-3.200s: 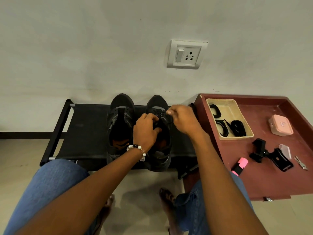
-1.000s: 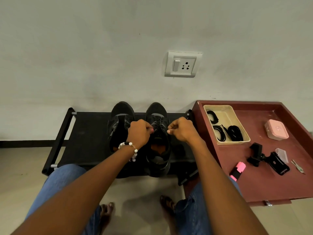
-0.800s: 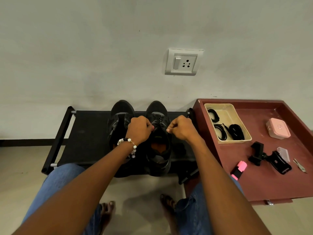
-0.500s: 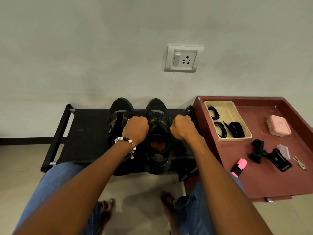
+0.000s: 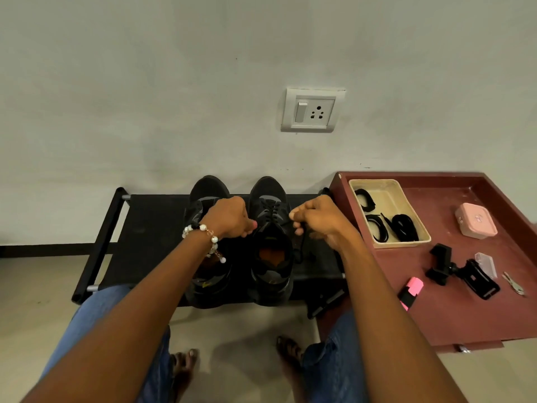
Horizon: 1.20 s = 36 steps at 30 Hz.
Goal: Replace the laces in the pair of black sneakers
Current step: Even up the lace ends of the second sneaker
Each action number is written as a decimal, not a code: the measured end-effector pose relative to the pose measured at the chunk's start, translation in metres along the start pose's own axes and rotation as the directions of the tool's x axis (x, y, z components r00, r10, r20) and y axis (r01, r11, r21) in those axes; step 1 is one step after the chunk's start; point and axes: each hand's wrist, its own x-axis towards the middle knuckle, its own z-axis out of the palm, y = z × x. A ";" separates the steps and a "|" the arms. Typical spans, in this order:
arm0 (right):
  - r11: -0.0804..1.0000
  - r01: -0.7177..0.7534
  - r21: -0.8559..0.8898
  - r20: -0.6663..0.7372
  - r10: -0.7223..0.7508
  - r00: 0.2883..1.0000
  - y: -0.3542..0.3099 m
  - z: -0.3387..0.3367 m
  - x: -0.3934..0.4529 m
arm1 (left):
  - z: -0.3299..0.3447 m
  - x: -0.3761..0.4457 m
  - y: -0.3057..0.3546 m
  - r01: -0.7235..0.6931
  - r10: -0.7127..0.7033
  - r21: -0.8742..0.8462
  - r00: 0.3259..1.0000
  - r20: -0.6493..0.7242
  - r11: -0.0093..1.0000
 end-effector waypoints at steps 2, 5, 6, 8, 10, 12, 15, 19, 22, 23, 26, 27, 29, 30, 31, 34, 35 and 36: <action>0.997 0.000 0.073 0.024 -0.002 1.000 -0.004 -0.006 -0.001 | -0.009 -0.003 0.002 0.001 0.014 -0.136 0.994 0.106 0.991; 0.960 0.029 0.278 0.039 -0.041 0.998 -0.014 -0.012 -0.006 | -0.020 -0.013 0.008 -0.009 0.052 -0.408 0.994 0.094 0.913; 0.940 0.056 0.335 0.035 -0.072 0.997 -0.019 -0.014 -0.010 | -0.023 -0.015 0.011 -0.010 0.042 -0.461 0.997 0.060 0.887; 0.901 0.099 0.423 0.019 -0.119 0.993 -0.029 -0.019 -0.017 | -0.027 -0.021 0.019 -0.014 0.018 -0.559 1.000 0.003 0.829; 0.863 0.122 0.491 0.011 -0.146 0.989 -0.043 -0.025 -0.026 | -0.033 -0.028 0.030 -0.026 0.025 -0.699 1.000 -0.012 0.714; 0.836 0.157 0.526 0.004 -0.187 0.982 -0.059 -0.030 -0.035 | -0.042 -0.037 0.043 -0.051 0.036 -0.793 0.999 -0.036 0.607; 0.829 0.237 0.507 -0.005 -0.272 0.962 -0.089 -0.041 -0.050 | -0.062 -0.049 0.065 -0.119 0.065 -0.839 0.993 -0.100 0.532; 0.841 0.309 0.444 -0.013 -0.339 0.941 -0.127 -0.056 -0.071 | -0.088 -0.063 0.095 -0.212 0.099 -0.861 0.977 -0.188 0.463; 0.835 0.347 0.428 -0.054 -0.360 0.931 -0.146 -0.065 -0.085 | -0.105 -0.073 0.114 -0.284 0.112 -0.866 0.959 -0.262 0.412; 0.828 0.354 0.435 -0.063 -0.365 0.929 -0.151 -0.068 -0.088 | -0.110 -0.075 0.119 -0.304 0.112 -0.864 0.952 -0.284 0.400; 0.825 0.386 0.414 -0.088 -0.385 0.919 -0.163 -0.076 -0.098 | -0.120 -0.082 0.129 -0.379 0.139 -0.798 0.924 -0.357 0.468; 0.826 0.406 0.390 -0.104 -0.399 0.911 -0.167 -0.078 -0.101 | -0.122 -0.085 0.132 -0.404 0.150 -0.768 0.912 -0.383 0.497; 0.833 0.444 0.328 -0.155 -0.417 0.896 -0.174 -0.079 -0.105 | -0.124 -0.088 0.136 -0.440 0.155 -0.727 0.891 -0.427 0.528; 0.837 0.462 0.291 -0.189 -0.423 0.886 -0.179 -0.080 -0.108 | -0.125 -0.091 0.139 -0.457 0.154 -0.712 0.880 -0.449 0.533; 0.842 0.476 0.254 -0.224 -0.427 0.876 -0.182 -0.079 -0.108 | -0.125 -0.093 0.141 -0.471 0.149 -0.706 0.871 -0.469 0.529; 0.854 0.506 0.125 -0.329 -0.445 0.833 -0.191 -0.075 -0.107 | -0.127 -0.098 0.148 -0.497 0.112 -0.731 0.853 -0.509 0.467; 0.856 0.510 0.084 -0.361 -0.451 0.816 -0.194 -0.073 -0.107 | -0.128 -0.099 0.149 -0.508 0.097 -0.740 0.847 -0.523 0.440; 0.857 0.513 0.056 -0.384 -0.456 0.803 -0.195 -0.071 -0.106 | -0.128 -0.100 0.150 -0.521 0.085 -0.741 0.837 -0.540 0.424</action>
